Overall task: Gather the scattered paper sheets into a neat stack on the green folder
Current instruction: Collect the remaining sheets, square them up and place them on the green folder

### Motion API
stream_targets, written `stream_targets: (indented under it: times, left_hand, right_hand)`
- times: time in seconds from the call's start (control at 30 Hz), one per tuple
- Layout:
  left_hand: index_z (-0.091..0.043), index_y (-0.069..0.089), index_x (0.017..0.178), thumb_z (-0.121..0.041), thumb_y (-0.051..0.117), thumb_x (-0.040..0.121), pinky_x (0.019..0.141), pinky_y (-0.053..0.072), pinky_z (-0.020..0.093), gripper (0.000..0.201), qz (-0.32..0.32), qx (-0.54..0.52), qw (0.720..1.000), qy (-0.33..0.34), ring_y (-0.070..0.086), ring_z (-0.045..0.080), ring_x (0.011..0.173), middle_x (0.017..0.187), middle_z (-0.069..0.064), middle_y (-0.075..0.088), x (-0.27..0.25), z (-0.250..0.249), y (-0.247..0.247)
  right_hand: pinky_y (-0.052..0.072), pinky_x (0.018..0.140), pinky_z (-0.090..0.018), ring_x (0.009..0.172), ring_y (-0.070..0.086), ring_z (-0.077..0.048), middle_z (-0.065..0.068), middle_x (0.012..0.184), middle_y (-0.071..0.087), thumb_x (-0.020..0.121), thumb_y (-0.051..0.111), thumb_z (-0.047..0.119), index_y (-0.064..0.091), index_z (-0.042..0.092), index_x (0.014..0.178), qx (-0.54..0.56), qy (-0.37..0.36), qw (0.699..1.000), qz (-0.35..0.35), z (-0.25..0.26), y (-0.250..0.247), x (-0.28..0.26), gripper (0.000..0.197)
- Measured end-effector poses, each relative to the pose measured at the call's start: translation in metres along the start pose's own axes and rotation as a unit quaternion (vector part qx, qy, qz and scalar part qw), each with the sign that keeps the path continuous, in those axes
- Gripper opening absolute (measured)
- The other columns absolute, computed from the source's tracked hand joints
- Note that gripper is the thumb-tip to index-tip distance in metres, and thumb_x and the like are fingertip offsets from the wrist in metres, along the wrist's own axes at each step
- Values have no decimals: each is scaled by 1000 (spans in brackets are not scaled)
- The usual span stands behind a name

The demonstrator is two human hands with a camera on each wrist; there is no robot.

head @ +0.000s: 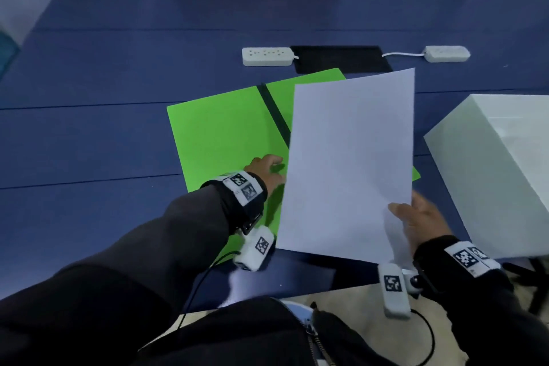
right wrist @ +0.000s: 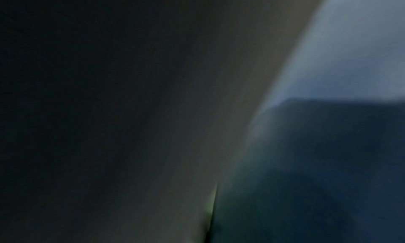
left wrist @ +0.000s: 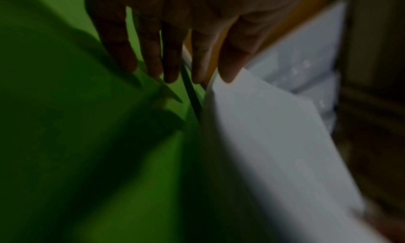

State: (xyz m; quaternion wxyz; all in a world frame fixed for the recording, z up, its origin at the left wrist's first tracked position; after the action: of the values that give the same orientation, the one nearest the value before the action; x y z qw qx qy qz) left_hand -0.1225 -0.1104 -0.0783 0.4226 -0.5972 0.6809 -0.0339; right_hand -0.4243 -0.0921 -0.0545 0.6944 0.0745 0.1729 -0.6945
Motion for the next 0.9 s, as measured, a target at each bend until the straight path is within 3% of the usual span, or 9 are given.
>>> stream_targets:
  times: [0.03,0.1,0.2,0.27,0.33,0.43,0.57,0.7,0.9]
  left_hand:
    - [-31,37,137,-30,58,85,104,40,41,57,18,123,992,15,44,33,126,142,8,38,1,0,3]
    - [-37,27,142,-38,57,85,114,26,49,65,46,287,956,44,20,35,141,154,9,18,-1,4,11]
    - [-36,20,145,-37,58,86,117,16,51,71,72,369,924,70,0,37,145,158,9,2,-6,18,18]
    - [-35,19,146,-34,57,88,118,15,50,70,72,394,912,86,0,37,145,158,7,2,-10,24,12]
    - [-36,18,146,-29,58,88,118,15,48,71,74,409,905,91,1,35,145,158,5,2,-14,31,3]
    - [-38,16,146,-22,61,86,118,15,46,77,85,418,901,84,0,32,146,159,2,-1,-23,45,-10]
    - [-37,15,147,-12,61,85,116,17,47,81,105,430,892,89,-1,30,147,159,0,-2,-40,62,-31]
    - [-34,18,147,3,55,83,118,16,43,82,122,443,883,90,-1,27,147,159,1,-3,-58,77,-53]
    - [-32,27,144,6,56,80,114,28,34,80,111,422,897,70,12,21,146,158,-1,5,-73,99,-81]
  right_hand:
    - [44,83,-38,86,62,-27,-2,97,67,88,47,-5,63,19,101,-25,-5,999,-24,2,-10,3,31]
    - [43,82,-34,81,61,-20,4,92,66,89,49,-1,62,16,103,-45,-14,997,-62,3,-26,8,25]
    - [45,70,-31,68,62,-9,9,79,69,88,53,3,64,17,97,-30,-13,993,-113,0,-36,18,20]
    - [39,57,-29,45,54,2,17,54,64,88,54,5,62,19,83,-36,-6,989,-142,1,-35,23,16]
    - [30,49,-27,31,40,3,18,38,51,89,53,7,58,14,84,-57,-2,987,-149,3,-30,28,11]
    - [34,44,-19,36,45,2,8,56,55,90,52,6,58,13,96,-56,0,989,-135,8,-19,35,12]
    - [40,61,-26,67,53,-14,2,79,60,91,51,5,60,12,110,-54,13,995,-83,3,-5,46,22]
    - [44,71,-30,75,56,-20,-6,91,63,89,53,4,61,11,106,-75,16,996,-41,-2,15,50,20]
    - [47,72,-31,74,59,-24,-4,84,64,87,51,-3,62,17,86,-61,39,997,34,0,58,55,23]
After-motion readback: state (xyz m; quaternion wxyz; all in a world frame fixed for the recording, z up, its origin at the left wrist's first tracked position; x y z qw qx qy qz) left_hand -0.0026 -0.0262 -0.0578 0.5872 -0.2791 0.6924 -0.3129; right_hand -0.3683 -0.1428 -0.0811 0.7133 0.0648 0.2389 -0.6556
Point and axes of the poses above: each hand's wrist, its own x-axis towards the middle knuckle, its own y-axis out of the palm, z = x × y, the point moved 5 cm from there along x, towards the middle knuckle
